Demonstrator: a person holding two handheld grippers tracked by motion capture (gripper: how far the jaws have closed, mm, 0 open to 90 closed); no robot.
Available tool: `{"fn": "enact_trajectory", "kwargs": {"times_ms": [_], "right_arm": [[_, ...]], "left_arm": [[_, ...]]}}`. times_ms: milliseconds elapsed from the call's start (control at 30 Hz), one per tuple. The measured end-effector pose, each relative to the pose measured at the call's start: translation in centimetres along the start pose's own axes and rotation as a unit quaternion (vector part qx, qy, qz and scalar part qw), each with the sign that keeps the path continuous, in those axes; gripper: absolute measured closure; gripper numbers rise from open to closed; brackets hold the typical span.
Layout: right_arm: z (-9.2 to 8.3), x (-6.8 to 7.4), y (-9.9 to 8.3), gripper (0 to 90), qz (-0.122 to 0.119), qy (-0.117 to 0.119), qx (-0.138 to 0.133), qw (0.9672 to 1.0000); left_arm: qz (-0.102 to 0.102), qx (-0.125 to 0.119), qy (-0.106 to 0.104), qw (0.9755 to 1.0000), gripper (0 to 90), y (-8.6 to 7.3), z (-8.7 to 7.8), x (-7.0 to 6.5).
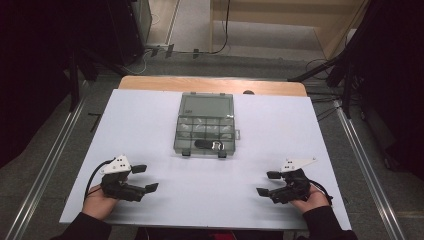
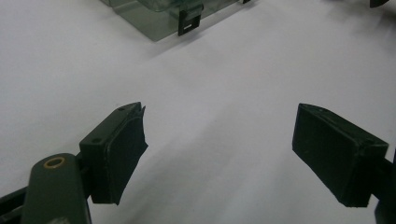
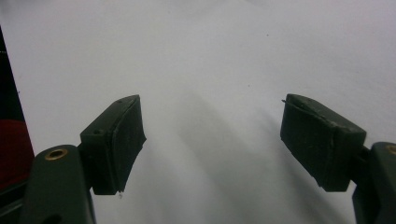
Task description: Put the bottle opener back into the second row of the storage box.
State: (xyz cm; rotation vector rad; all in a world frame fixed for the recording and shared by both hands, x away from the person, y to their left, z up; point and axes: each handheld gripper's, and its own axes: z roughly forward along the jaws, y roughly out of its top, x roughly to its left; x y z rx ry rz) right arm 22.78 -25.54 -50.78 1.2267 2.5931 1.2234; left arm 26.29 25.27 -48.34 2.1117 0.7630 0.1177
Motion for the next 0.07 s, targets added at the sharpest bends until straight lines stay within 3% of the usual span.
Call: {"fn": "enact_trajectory", "kwargs": {"times_ms": [67], "right_arm": [[-0.02, 0.01, -0.01, 22.6, 0.001, 0.0, 0.0, 1.0]], "left_arm": [[0.0, 0.0, 0.0, 1.0, 17.3, 0.01, -0.01, 0.0]]}}
